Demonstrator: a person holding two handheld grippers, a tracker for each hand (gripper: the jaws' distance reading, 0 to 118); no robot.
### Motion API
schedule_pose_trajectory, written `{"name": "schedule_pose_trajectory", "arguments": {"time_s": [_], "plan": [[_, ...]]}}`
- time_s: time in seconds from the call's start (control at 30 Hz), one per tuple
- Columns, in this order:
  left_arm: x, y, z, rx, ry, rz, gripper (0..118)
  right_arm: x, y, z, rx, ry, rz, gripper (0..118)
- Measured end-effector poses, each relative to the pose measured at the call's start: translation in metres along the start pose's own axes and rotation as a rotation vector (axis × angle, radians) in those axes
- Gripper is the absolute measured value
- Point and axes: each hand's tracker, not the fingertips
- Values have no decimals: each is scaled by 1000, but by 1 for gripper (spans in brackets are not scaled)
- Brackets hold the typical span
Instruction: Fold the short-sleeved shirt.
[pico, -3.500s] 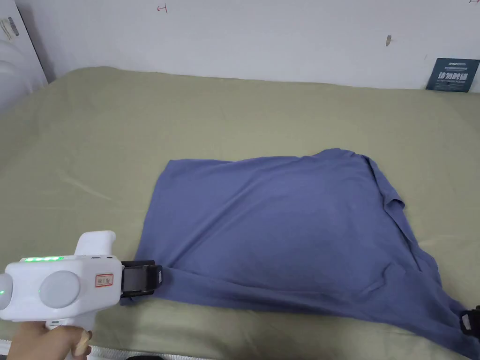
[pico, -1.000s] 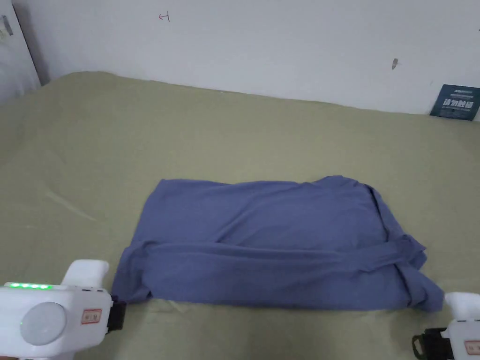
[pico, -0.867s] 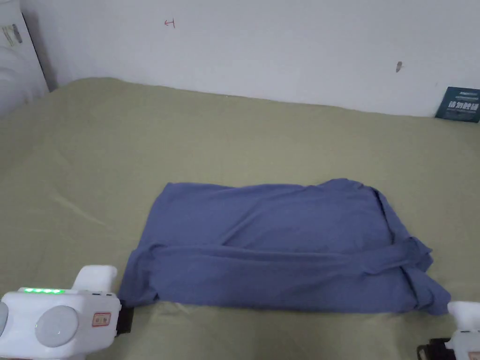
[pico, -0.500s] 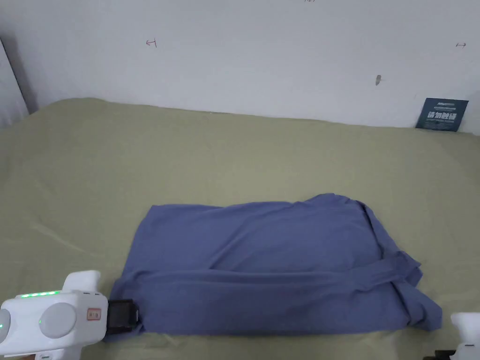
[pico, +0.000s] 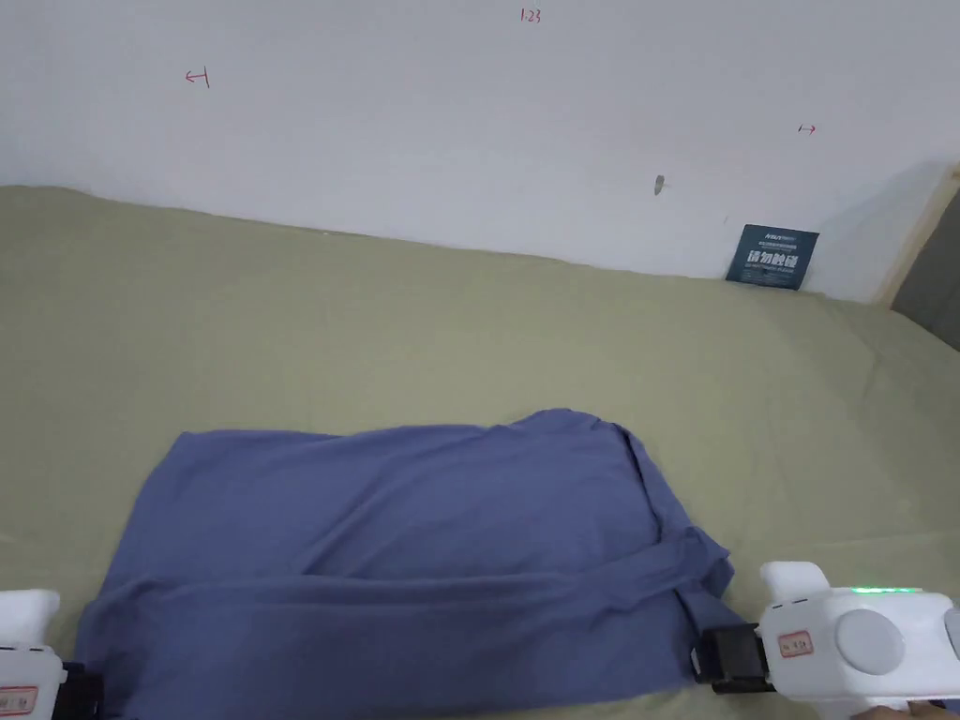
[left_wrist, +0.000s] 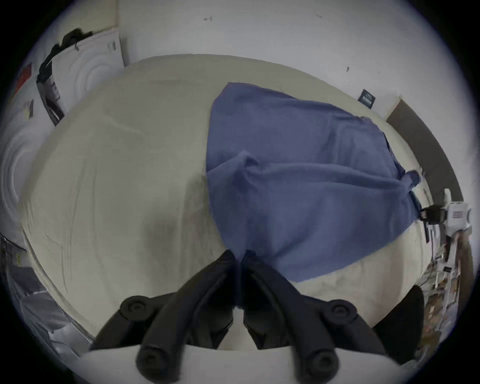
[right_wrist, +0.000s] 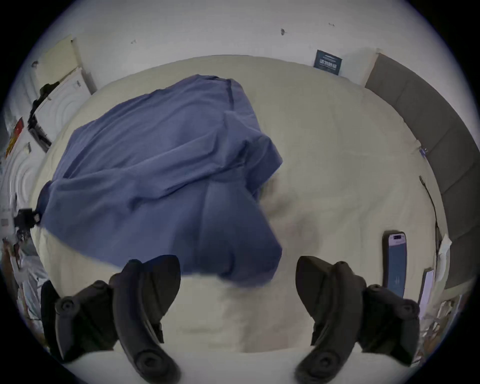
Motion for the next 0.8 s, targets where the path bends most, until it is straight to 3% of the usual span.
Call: {"name": "schedule_pose_trajectory", "arguments": {"time_s": [0.07, 0.1, 0.13, 0.17, 0.2, 0.23, 0.27, 0.3, 0.37, 0.53, 0.8], "plan": [[-8, 3, 1, 3, -9, 23, 6, 6, 7, -14, -19, 40, -46, 88], [-10, 3, 1, 2, -19, 36, 6, 8, 9, -19, -31, 72, -81, 66], [-11, 3, 0, 1, -24, 48, 6, 11, 9, -24, -66, 116, -122, 58], [-11, 4, -2, -9, -27, 52, 6, 11, 9, -21, -80, 56, -135, 47], [-11, 4, -3, -13, -29, 60, 6, 9, 7, -15, -46, 50, -95, 15], [-9, 4, -3, -7, -25, 68, 6, 8, 6, -10, -22, 40, -47, 10], [-9, 4, -3, -6, -27, 70, 6, 8, 5, -4, -8, 158, -75, 10], [-7, 4, -2, -7, -24, 67, 6, 4, 4, 2, -6, 171, -93, 10], [-7, 8, 1, -11, -23, 44, 6, -2, 1, 16, -8, 62, -29, 10], [-11, 15, 37, 41, -57, -11, 6, 6, -5, 62, 46, 159, -64, 10], [-22, -1, 86, 52, -101, -51, 6, 10, -54, 122, 38, 175, -41, 10]]}}
